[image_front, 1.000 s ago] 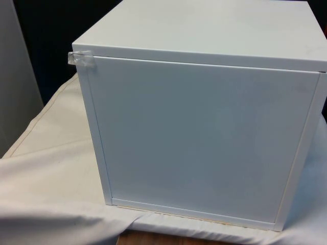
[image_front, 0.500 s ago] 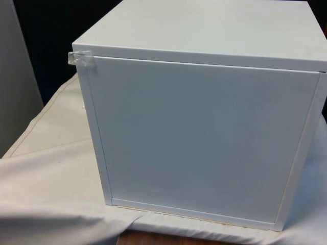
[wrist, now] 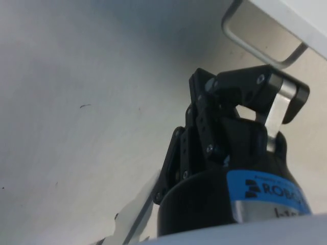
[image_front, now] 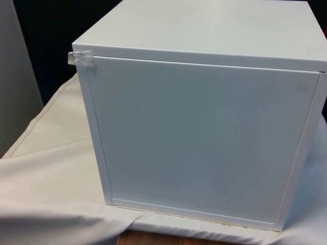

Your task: Open the drawer, then close it.

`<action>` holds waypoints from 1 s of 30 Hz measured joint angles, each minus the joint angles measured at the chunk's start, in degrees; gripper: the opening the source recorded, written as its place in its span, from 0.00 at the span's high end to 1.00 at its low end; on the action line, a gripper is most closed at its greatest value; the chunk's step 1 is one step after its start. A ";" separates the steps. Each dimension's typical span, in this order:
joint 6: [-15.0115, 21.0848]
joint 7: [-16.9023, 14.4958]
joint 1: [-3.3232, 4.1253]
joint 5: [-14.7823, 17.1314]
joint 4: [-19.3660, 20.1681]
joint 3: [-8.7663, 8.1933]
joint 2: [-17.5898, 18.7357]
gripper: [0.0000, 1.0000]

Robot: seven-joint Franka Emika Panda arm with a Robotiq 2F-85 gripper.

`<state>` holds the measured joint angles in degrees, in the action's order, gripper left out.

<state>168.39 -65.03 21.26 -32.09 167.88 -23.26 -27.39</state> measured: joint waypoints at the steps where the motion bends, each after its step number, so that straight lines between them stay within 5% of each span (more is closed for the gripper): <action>1: 0.11 0.00 0.00 0.00 -0.11 0.06 0.17 1.00; 30: 1.66 2.35 -0.06 0.00 -4.01 0.06 6.82 1.00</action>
<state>170.05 -62.68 21.20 -32.09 163.87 -23.20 -20.57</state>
